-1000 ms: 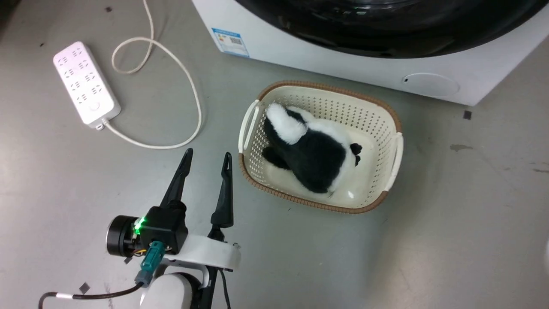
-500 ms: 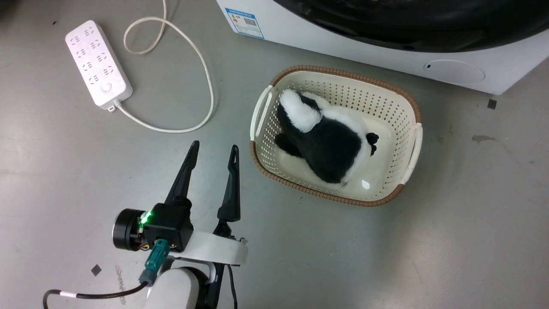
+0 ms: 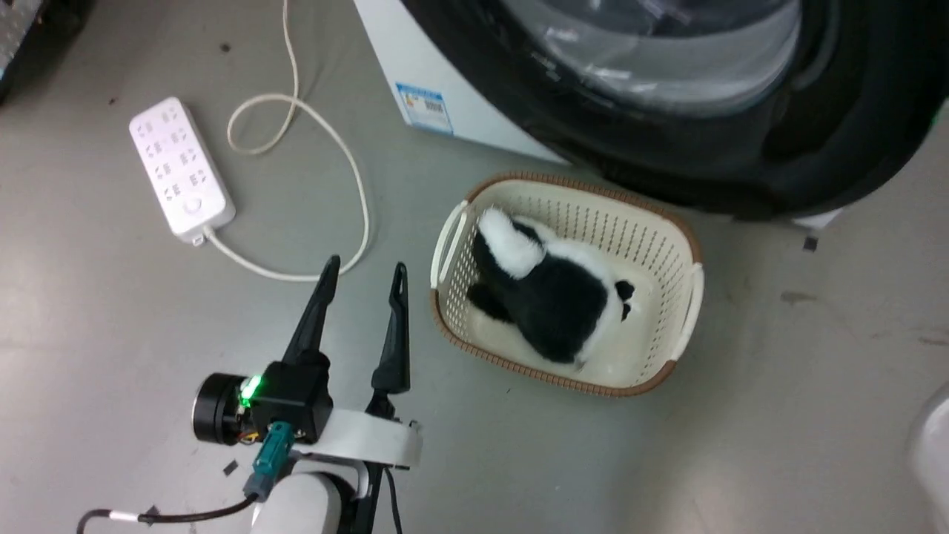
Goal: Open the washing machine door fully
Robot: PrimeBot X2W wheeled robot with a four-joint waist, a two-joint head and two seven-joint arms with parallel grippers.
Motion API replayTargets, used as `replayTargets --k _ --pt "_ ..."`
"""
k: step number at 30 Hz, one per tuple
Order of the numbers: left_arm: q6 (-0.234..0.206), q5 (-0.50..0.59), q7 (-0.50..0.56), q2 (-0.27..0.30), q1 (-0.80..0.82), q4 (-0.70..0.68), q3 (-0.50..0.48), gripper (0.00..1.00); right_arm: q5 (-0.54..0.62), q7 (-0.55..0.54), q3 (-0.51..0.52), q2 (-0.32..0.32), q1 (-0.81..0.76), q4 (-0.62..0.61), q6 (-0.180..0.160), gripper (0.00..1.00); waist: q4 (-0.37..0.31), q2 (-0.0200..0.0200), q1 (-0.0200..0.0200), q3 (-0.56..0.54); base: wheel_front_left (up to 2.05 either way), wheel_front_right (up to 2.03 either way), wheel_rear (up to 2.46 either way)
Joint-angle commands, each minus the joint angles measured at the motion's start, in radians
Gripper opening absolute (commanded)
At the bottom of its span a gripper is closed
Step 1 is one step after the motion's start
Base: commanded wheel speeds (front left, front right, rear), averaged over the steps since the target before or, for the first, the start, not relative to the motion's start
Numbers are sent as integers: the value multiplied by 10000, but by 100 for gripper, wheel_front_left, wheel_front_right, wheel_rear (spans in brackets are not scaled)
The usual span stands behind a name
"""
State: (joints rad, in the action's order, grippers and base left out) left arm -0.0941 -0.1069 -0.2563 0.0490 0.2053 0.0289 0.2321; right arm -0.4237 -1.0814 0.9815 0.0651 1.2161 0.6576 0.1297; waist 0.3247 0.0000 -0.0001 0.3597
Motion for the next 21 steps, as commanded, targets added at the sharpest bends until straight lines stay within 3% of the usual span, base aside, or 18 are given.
replayTargets --k 1,6,11,21 --pt "27 45 -55 12 -183 58 -63 100 -158 -103 -89 -81 -389 -128 10 0 -211 0 1 -571 0 0 0" --pt "165 161 -55 12 -579 210 -183 100 -1437 -416 -800 -142 -1675 57 10 0 -366 0 1 -1312 0 0 0" --pt "276 254 -55 12 -865 326 -290 100 -3059 -49 -2114 -146 -2663 683 10 0 -446 0 1 -1782 0 0 0" --pt "443 366 -55 51 -1375 413 -497 100 -6534 706 -5663 -147 -4453 1329 10 0 -424 0 1 -2443 0 0 0"
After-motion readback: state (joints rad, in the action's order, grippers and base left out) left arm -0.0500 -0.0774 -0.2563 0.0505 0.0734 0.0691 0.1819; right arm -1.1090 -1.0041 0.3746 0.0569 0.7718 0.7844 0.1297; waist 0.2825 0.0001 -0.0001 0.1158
